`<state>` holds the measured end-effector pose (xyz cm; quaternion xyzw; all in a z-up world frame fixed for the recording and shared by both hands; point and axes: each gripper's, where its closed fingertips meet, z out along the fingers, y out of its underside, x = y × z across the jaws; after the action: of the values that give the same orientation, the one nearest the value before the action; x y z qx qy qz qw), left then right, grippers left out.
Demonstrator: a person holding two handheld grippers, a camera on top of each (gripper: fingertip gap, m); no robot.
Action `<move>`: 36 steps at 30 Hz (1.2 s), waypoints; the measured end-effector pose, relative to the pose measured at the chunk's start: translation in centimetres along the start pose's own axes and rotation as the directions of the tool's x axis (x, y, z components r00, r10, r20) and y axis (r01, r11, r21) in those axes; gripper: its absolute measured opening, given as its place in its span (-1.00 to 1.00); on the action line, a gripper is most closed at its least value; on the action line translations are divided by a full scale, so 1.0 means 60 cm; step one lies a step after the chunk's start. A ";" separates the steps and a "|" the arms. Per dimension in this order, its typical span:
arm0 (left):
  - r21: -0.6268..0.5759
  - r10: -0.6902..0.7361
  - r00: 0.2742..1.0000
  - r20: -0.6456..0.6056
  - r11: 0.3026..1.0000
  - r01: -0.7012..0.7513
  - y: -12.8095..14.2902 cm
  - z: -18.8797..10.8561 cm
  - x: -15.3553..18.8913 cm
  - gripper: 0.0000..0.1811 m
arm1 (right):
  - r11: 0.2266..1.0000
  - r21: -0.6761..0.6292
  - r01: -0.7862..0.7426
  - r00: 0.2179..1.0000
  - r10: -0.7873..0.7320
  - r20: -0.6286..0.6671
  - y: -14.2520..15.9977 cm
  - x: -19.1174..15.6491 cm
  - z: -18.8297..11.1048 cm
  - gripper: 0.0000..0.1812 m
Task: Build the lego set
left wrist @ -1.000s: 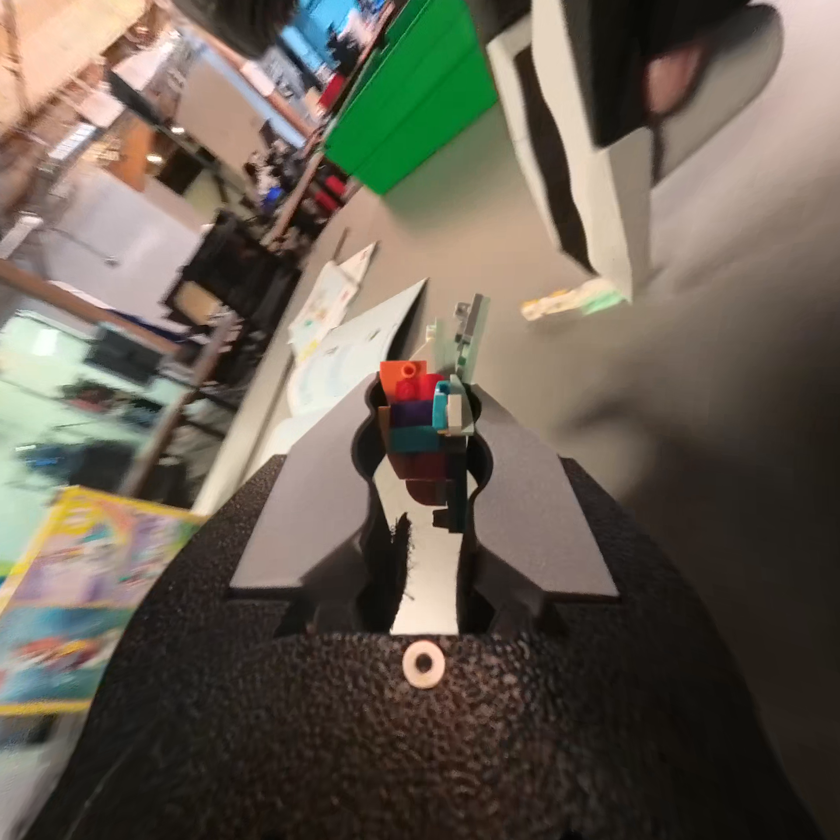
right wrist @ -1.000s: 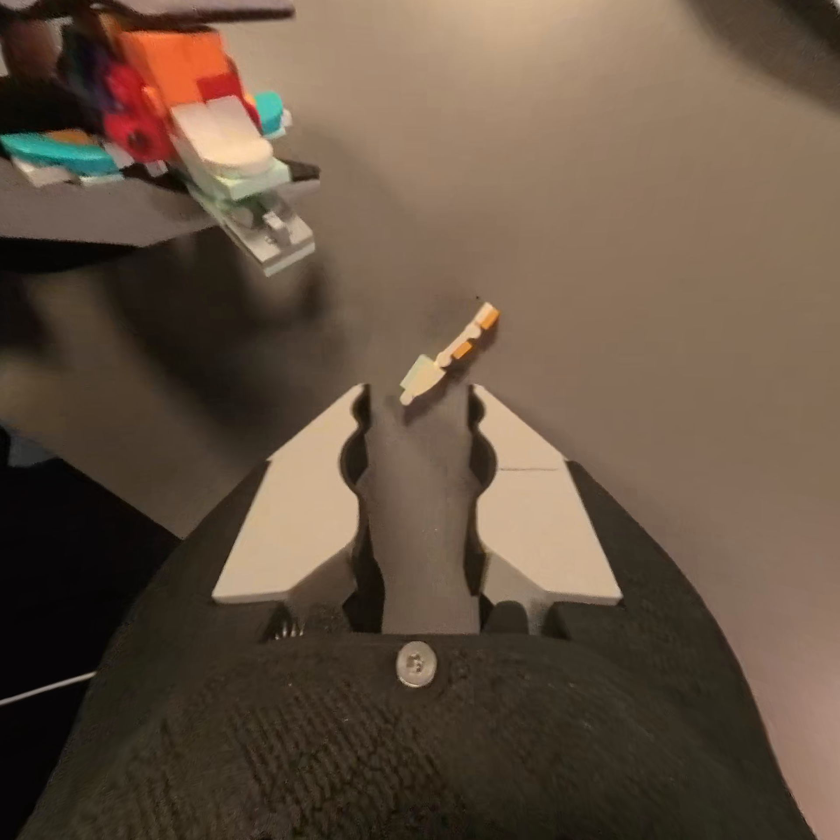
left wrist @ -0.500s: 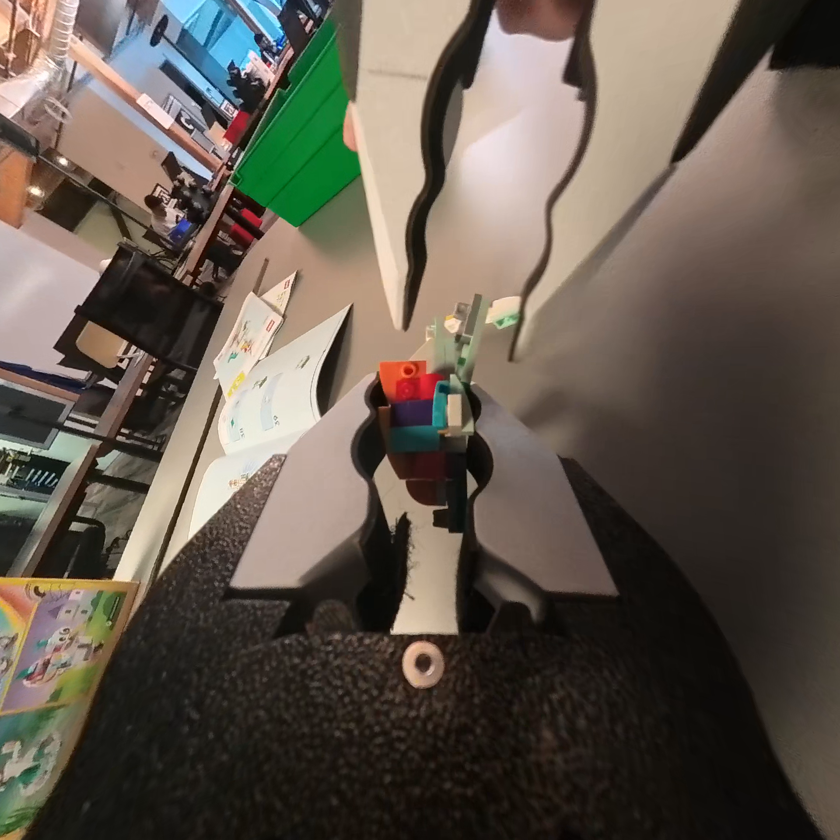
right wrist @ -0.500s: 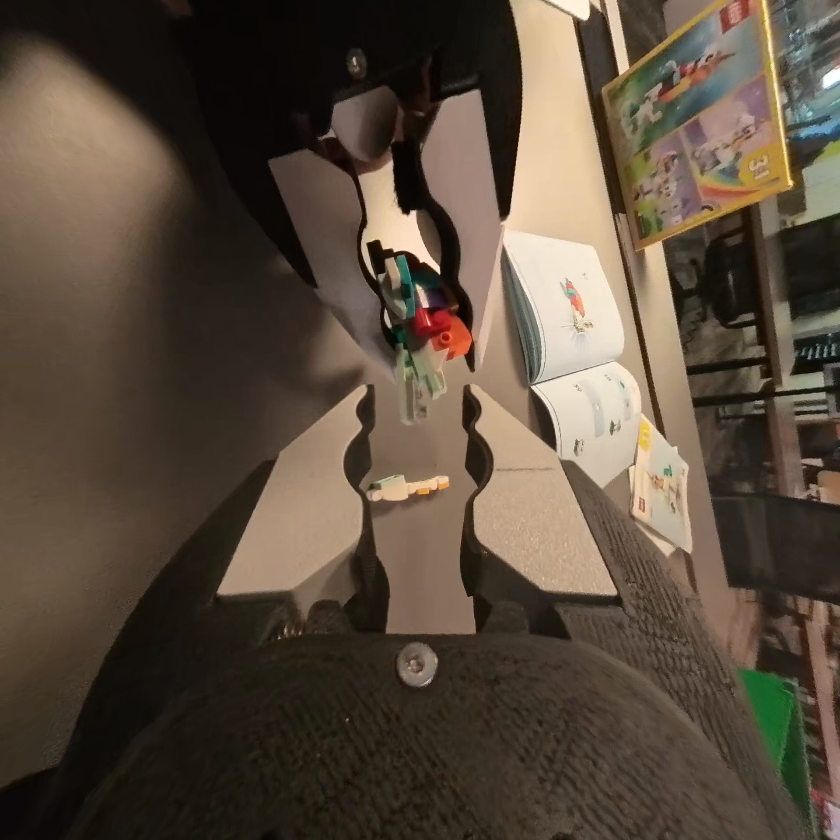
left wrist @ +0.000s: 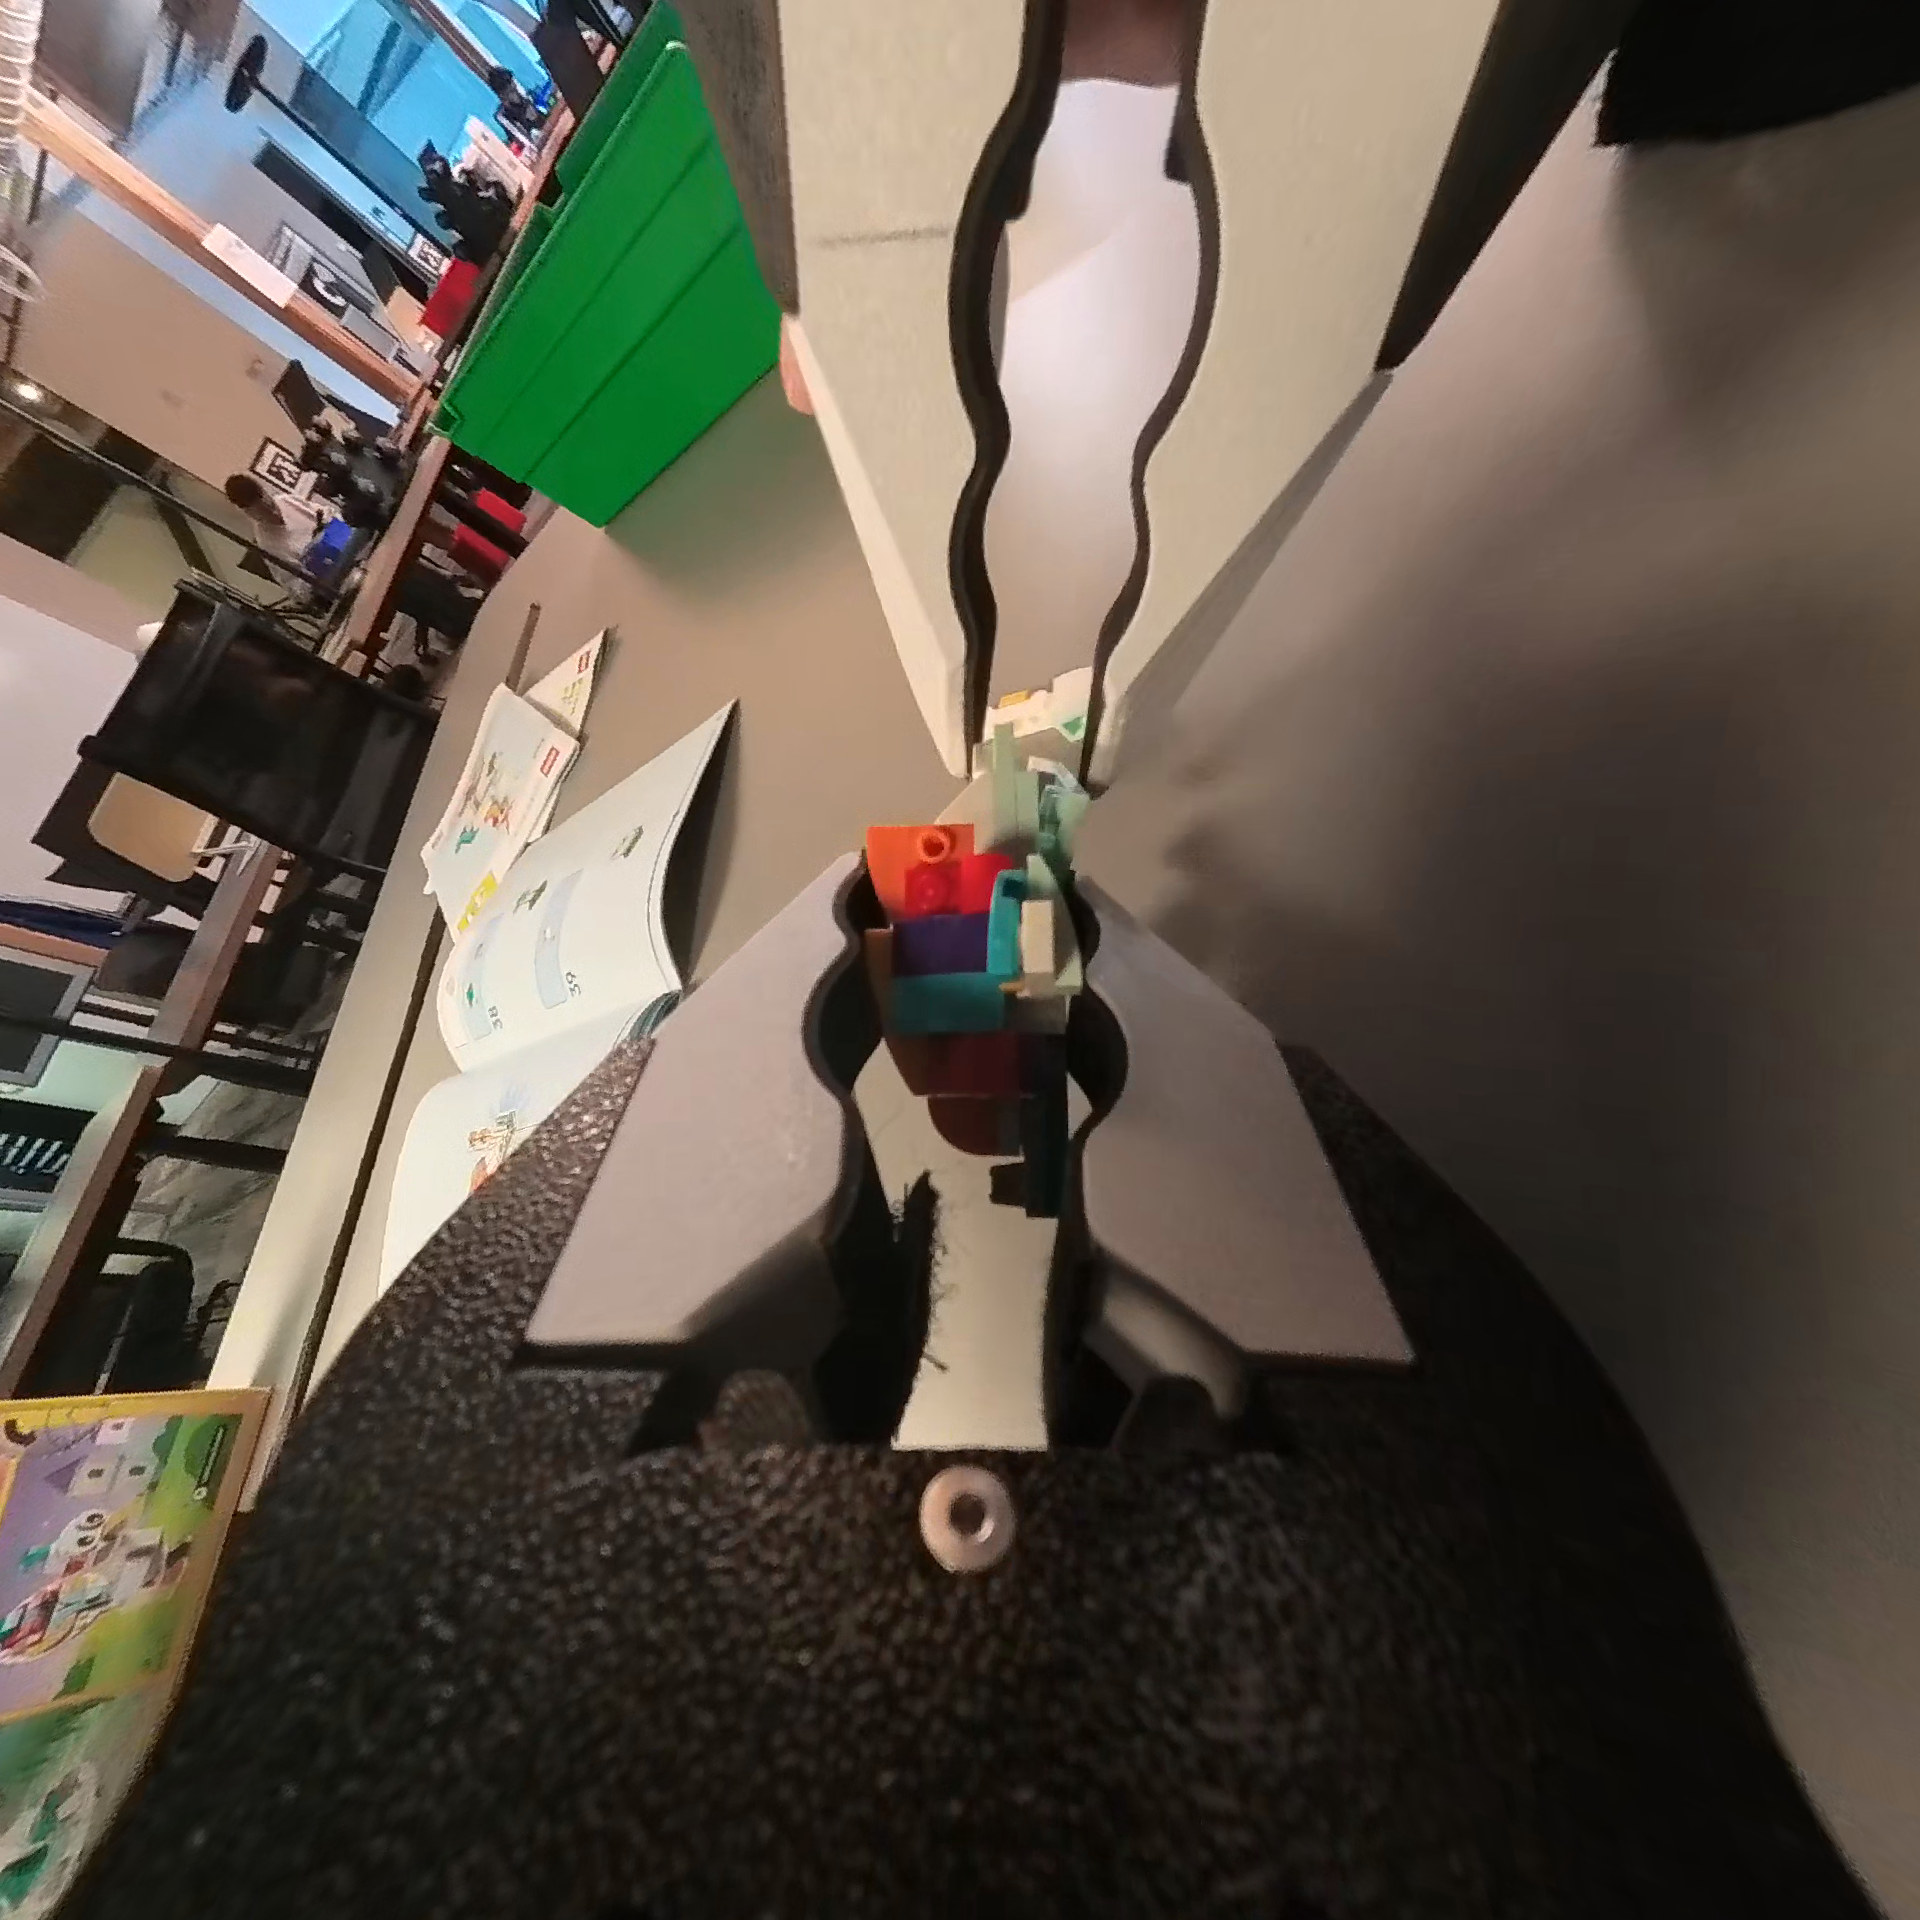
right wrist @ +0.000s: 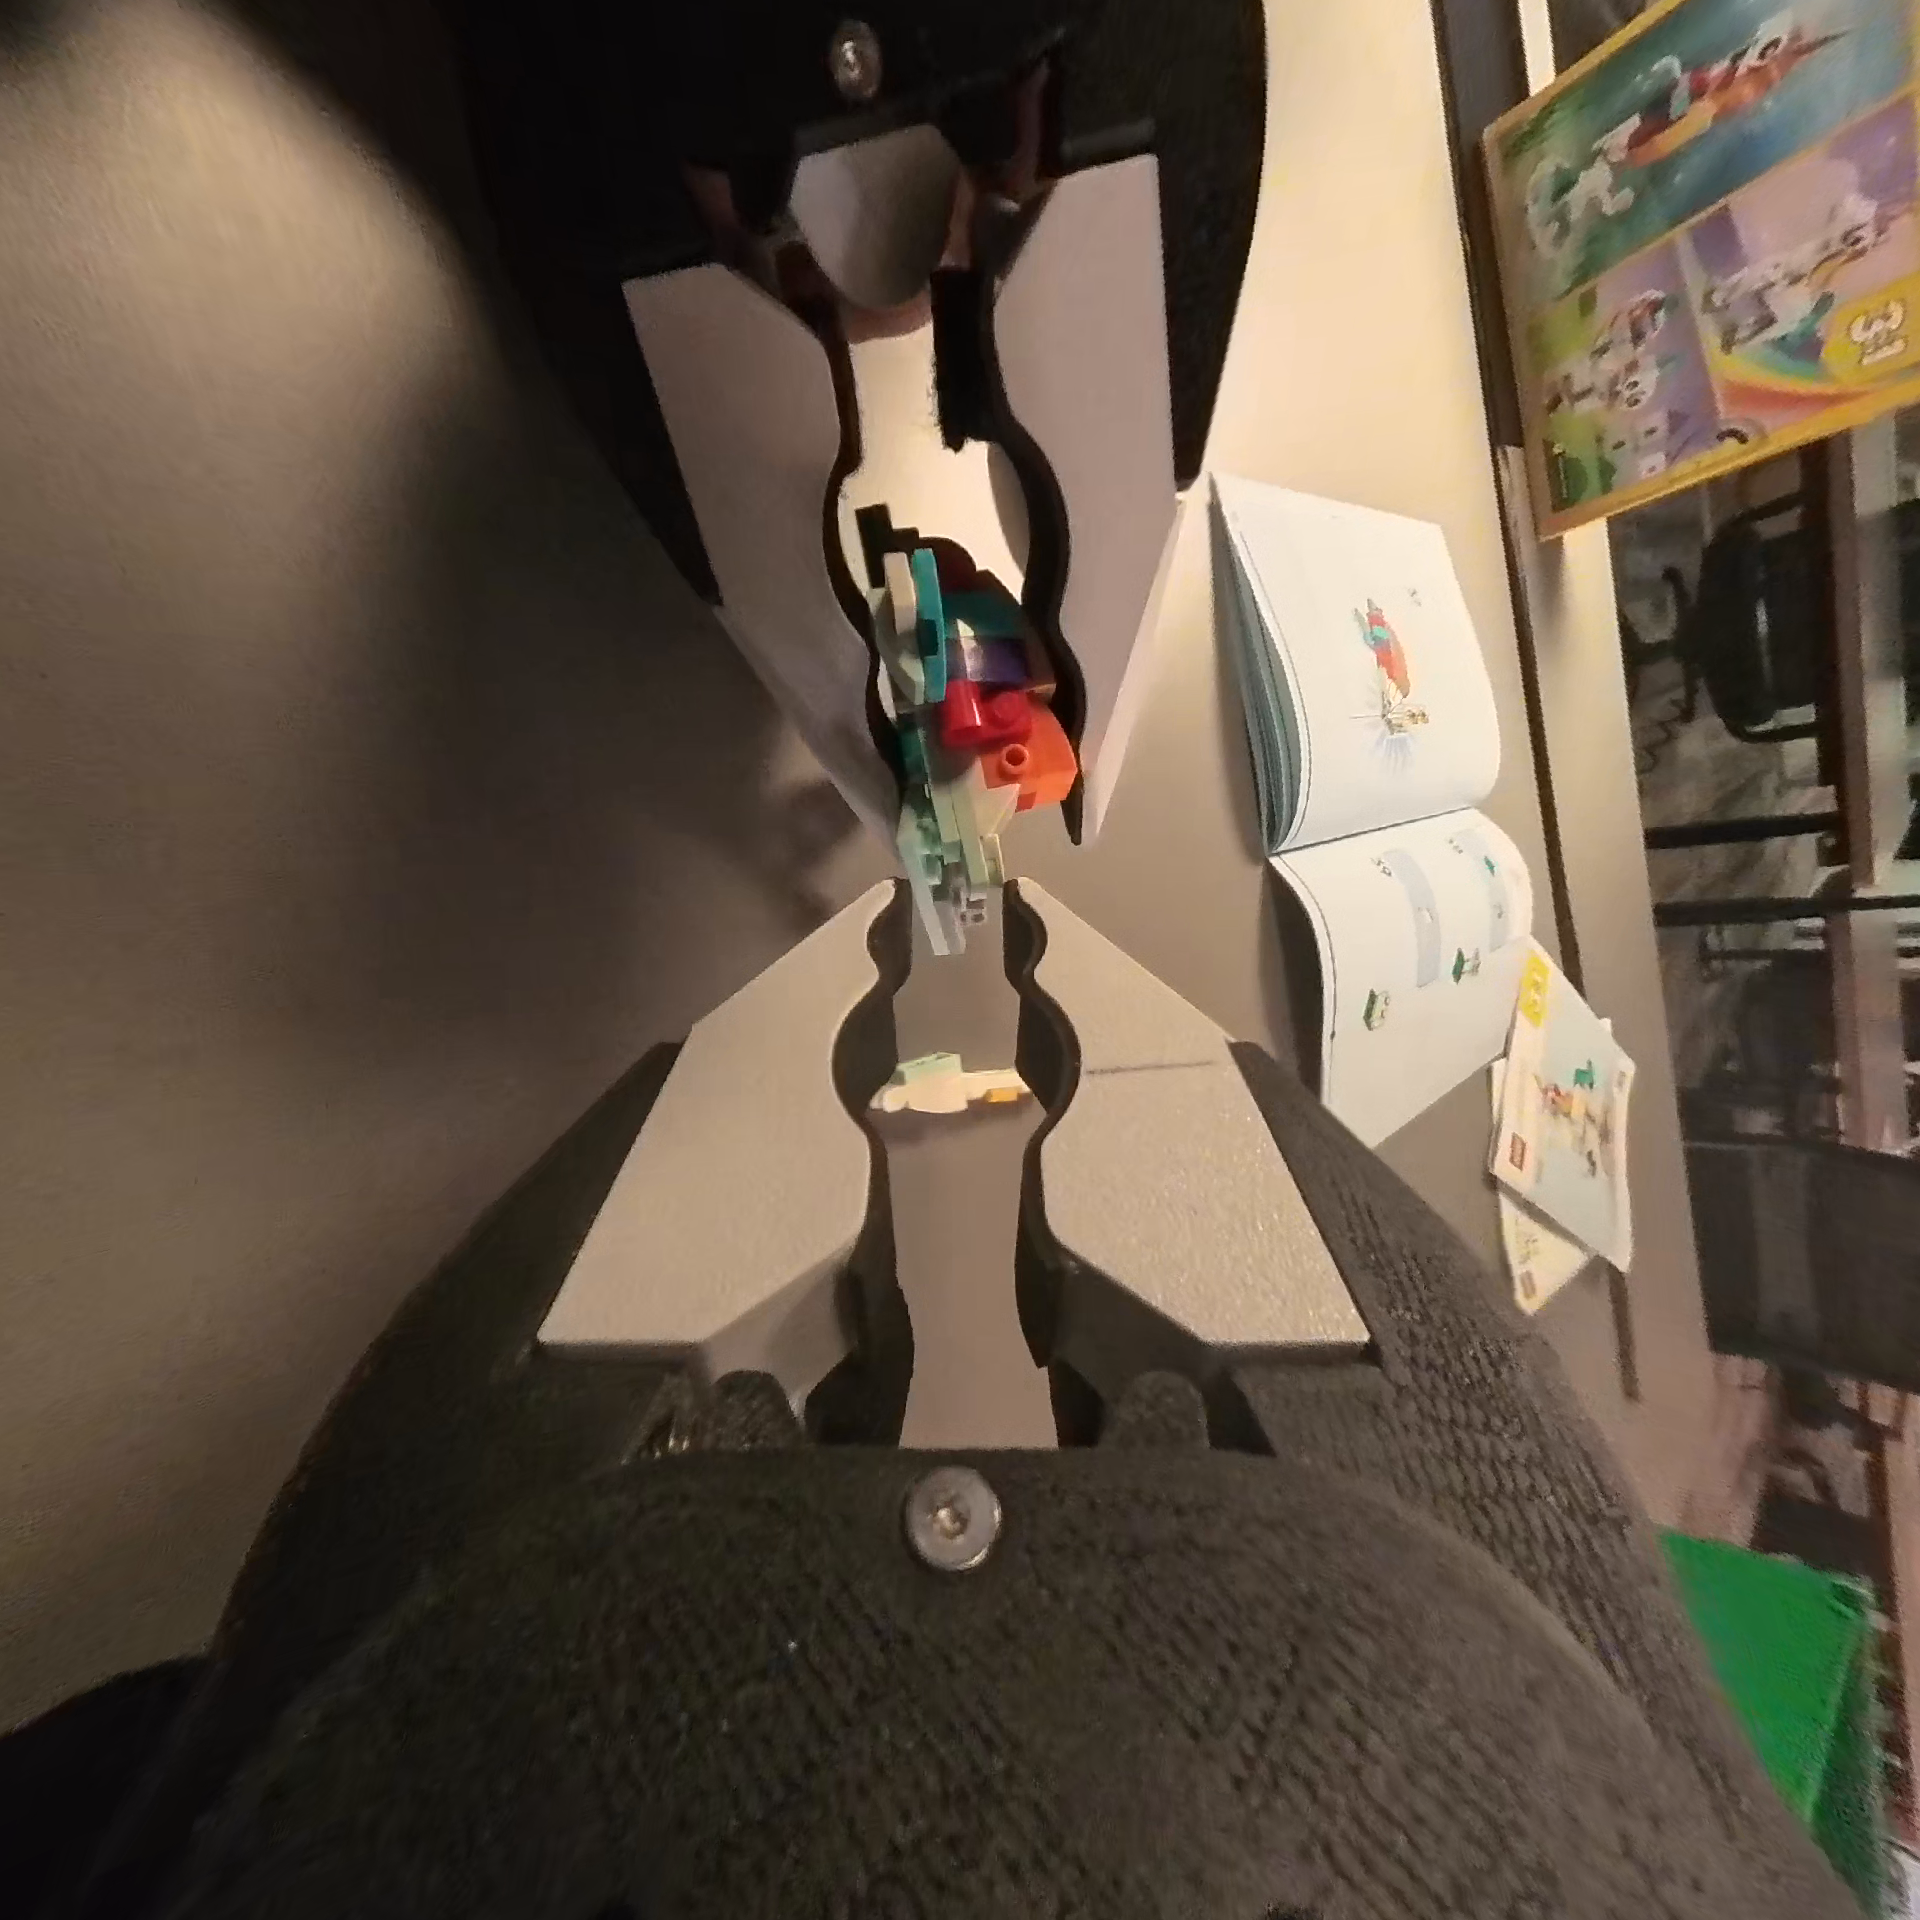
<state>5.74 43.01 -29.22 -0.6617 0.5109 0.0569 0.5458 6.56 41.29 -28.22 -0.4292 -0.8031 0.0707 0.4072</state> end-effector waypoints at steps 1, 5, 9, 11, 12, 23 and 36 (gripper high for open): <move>-0.001 0.000 1.000 -0.004 1.000 0.000 0.000 0.000 0.001 -0.67 | 1.000 0.002 -0.012 1.000 0.012 0.002 0.001 -0.001 0.001 -0.82; 0.012 -0.029 0.999 -0.019 1.000 0.029 0.001 -0.001 0.000 -0.67 | 0.998 -0.002 -0.070 0.997 0.070 0.023 0.008 -0.004 0.006 -0.72; 0.011 -0.044 0.999 -0.022 0.999 0.045 0.003 -0.002 -0.002 -0.67 | 0.994 -0.002 -0.114 0.992 0.113 0.062 0.015 -0.010 0.016 -0.66; 0.008 -0.045 0.999 -0.022 0.999 0.045 0.006 -0.003 -0.002 -0.67 | 0.992 -0.015 -0.125 0.988 0.126 0.084 0.018 -0.013 0.019 -0.66; 0.007 -0.046 0.999 -0.023 0.999 0.046 0.006 -0.003 -0.002 -0.67 | 0.990 -0.022 -0.138 0.985 0.140 0.100 0.020 -0.016 0.020 -0.67; -0.087 0.101 0.994 0.053 0.992 -0.096 0.041 -0.027 -0.031 -0.67 | 0.913 0.084 -0.399 0.889 0.362 0.282 -0.014 -0.021 0.011 -0.57; 0.107 -0.098 0.986 -0.133 0.988 0.112 0.015 -0.061 -0.005 -0.67 | 0.954 0.217 -0.206 0.960 0.154 0.235 -0.084 -0.001 0.027 -0.82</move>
<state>3.19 40.46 -28.17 -0.6576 0.5113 -0.0436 0.5515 2.20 38.49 -26.98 -0.4386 -0.7853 0.2501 0.3583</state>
